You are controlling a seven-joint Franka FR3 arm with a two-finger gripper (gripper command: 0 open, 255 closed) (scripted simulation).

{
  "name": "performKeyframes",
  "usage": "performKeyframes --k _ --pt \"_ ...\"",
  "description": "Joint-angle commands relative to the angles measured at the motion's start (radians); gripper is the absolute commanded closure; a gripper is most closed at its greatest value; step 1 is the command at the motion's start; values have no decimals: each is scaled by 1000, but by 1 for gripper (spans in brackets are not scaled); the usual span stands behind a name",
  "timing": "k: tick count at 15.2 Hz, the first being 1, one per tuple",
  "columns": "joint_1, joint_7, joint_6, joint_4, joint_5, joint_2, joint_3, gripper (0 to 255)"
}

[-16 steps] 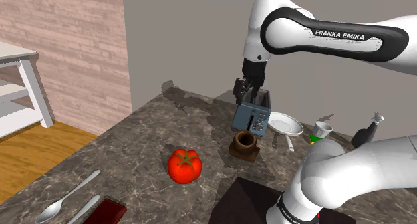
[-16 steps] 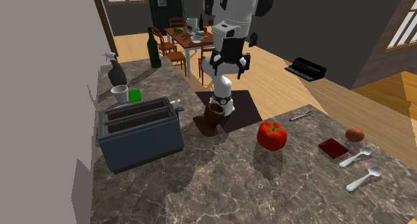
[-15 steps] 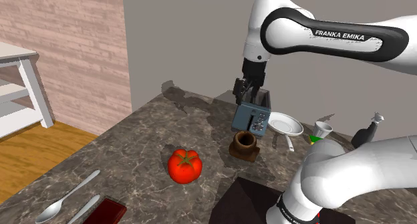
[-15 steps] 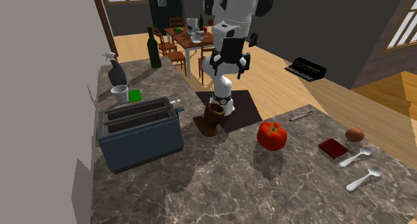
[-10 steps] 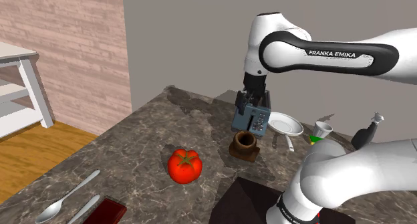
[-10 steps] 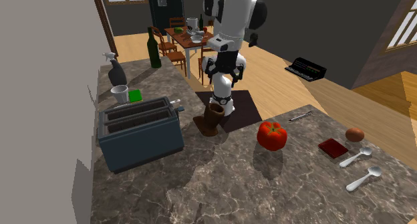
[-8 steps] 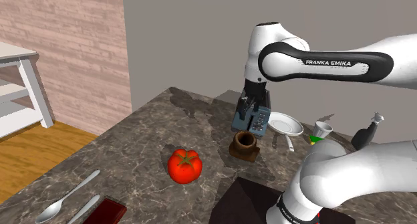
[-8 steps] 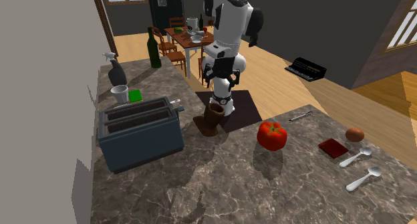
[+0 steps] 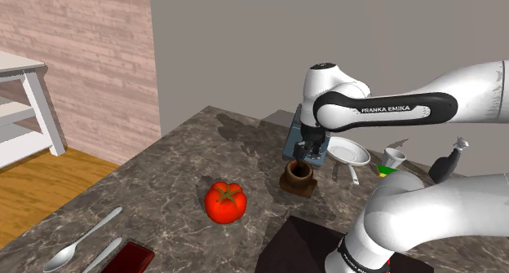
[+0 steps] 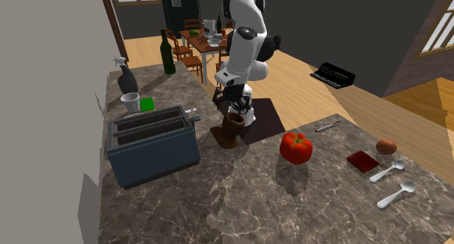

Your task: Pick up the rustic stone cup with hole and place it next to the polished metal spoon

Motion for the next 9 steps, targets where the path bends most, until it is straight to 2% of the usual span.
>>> performKeyframes --k 1,6,9 --pt "-6 0 30 -25 -11 5 -7 0" --pt "-21 5 118 -85 -36 32 -25 0" --pt "-21 5 118 -85 -36 32 -25 0"
